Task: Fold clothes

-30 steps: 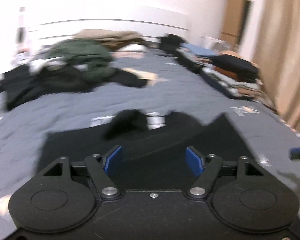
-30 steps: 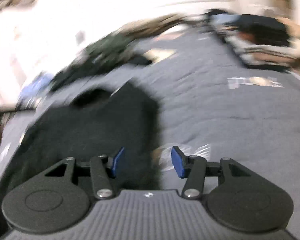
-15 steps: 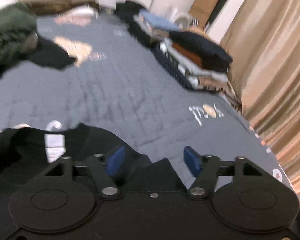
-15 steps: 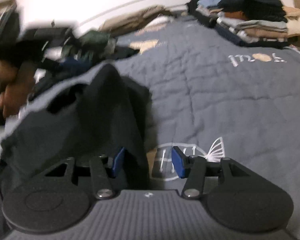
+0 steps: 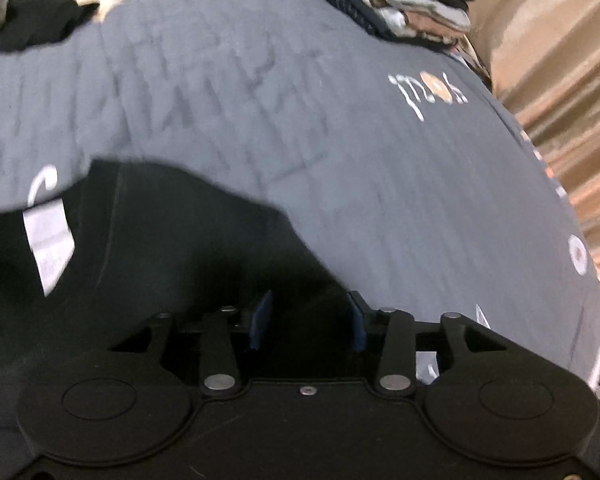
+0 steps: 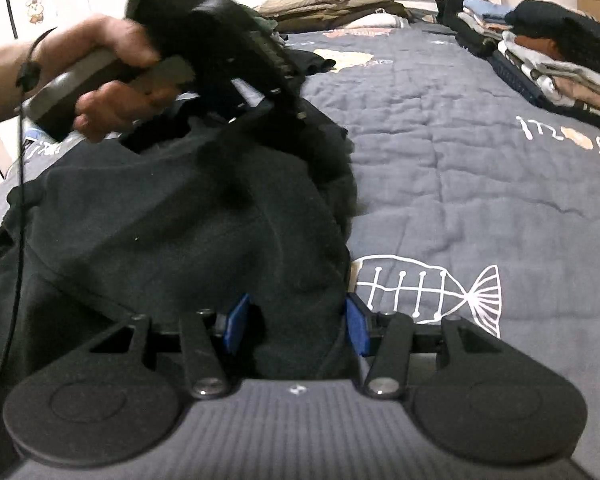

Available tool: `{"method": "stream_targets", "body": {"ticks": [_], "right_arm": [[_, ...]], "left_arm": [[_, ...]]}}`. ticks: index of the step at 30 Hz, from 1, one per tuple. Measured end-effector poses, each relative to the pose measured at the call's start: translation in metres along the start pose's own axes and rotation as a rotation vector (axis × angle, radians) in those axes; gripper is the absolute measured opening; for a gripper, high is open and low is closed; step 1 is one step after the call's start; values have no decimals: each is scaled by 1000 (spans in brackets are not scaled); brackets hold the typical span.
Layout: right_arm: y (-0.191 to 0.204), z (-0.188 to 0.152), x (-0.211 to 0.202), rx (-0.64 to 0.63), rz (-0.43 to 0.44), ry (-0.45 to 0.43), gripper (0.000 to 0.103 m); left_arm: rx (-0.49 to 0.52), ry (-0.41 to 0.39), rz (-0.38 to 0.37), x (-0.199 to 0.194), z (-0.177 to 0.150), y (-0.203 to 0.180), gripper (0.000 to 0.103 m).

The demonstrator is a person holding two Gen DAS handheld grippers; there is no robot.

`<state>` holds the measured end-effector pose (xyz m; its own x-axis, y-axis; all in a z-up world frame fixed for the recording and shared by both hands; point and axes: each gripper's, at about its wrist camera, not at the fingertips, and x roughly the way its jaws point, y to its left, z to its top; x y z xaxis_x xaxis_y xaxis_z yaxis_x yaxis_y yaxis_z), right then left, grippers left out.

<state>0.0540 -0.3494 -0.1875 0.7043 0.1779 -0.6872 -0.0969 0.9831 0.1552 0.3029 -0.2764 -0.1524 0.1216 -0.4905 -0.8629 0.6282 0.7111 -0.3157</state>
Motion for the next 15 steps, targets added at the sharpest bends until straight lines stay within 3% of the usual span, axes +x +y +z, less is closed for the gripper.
{"method": "stream_targets", "body": {"ticks": [2,3,4,5,8,10,12,15], "right_arm": [[1,0,1,-3,-5,-1,51],[0,1,1,-1,-4,-1,51],[-1,1,2,3,-1,-1,51],[-2,1,1,9,2,-2,51],[-8,2,1,44,10,-3,51],[-12,3,1,69,15,-3,51],[-15,1,3,89,14,12,51],[-18,0,2,111,31,14,51]], "left_arm": [[-12,-20,8,7,3,-3,39],[-9,-32,11,11,4,-5,19],[18,-44,7,13,4,-11,6],[60,-76,-7,10,6,-19,6],[88,-325,-69,-15,9,-25,4],[20,-451,-33,-25,22,-19,0],[-33,-419,-21,-19,40,-14,0],[0,-320,54,-7,46,-24,2]]}}
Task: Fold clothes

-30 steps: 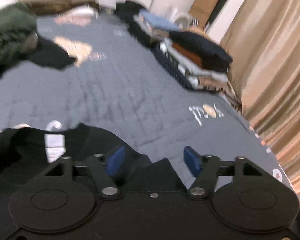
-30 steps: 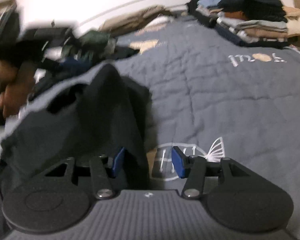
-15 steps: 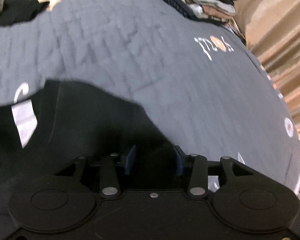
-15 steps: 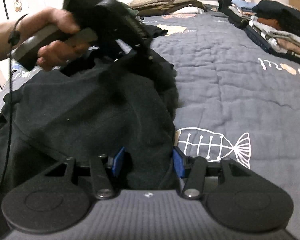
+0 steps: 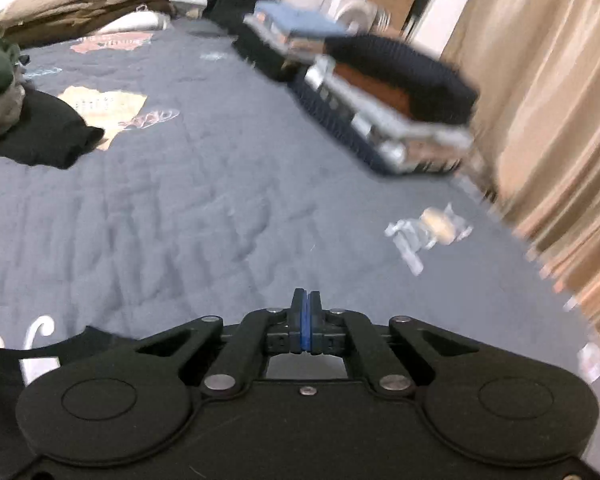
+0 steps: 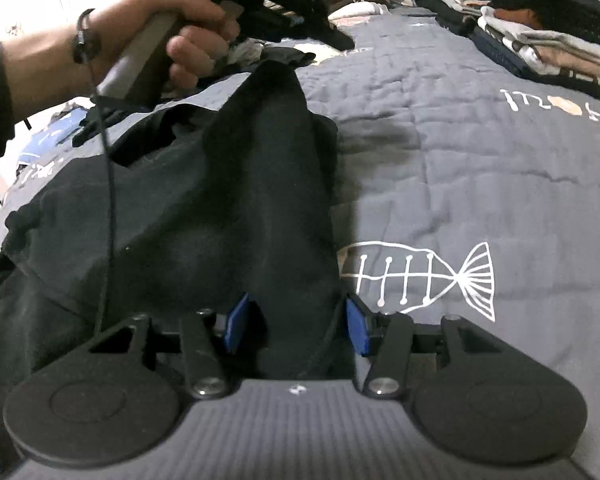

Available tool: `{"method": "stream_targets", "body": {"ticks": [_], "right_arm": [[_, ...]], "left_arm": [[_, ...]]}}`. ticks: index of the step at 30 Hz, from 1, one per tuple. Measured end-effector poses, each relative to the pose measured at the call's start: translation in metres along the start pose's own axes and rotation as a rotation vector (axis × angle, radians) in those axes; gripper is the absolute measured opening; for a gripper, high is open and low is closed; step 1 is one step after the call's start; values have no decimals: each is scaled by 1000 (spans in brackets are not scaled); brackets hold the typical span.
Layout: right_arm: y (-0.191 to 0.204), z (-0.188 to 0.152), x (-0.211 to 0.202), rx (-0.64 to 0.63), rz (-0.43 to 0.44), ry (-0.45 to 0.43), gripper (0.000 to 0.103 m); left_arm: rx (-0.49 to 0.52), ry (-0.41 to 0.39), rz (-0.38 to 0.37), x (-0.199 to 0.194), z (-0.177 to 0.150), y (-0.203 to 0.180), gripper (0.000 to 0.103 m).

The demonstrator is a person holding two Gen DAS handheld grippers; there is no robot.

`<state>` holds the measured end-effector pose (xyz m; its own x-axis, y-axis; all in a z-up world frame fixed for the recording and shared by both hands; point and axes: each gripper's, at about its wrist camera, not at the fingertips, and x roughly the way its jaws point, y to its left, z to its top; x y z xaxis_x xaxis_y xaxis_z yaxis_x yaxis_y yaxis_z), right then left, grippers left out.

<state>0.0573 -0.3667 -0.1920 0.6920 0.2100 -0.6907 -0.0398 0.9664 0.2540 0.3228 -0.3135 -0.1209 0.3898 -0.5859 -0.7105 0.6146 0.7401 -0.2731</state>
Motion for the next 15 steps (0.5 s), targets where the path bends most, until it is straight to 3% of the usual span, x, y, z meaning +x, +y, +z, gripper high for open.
{"method": "stream_targets", "body": {"ticks": [2,3,4,9,14,15], "right_arm": [[-1,1,-1,14,12,4,51],[-2,1,-2,17,12,5,51],[-2,1,-2,20,13,5,51],[5,1,-2,-27,10,6,51],[13,0,-2,-74,-1,4,51],[12,0,-2,-75,1,4,51]], "left_arm": [[3,66,-37,0,-6,-1,16],[19,91,-24,-2,-10,0,48],[31,119,-17,-3,-13,1,62],[59,329,-9,5,-27,15,51],[100,371,-6,17,-44,14,48],[108,372,-7,22,-46,12,41]]}}
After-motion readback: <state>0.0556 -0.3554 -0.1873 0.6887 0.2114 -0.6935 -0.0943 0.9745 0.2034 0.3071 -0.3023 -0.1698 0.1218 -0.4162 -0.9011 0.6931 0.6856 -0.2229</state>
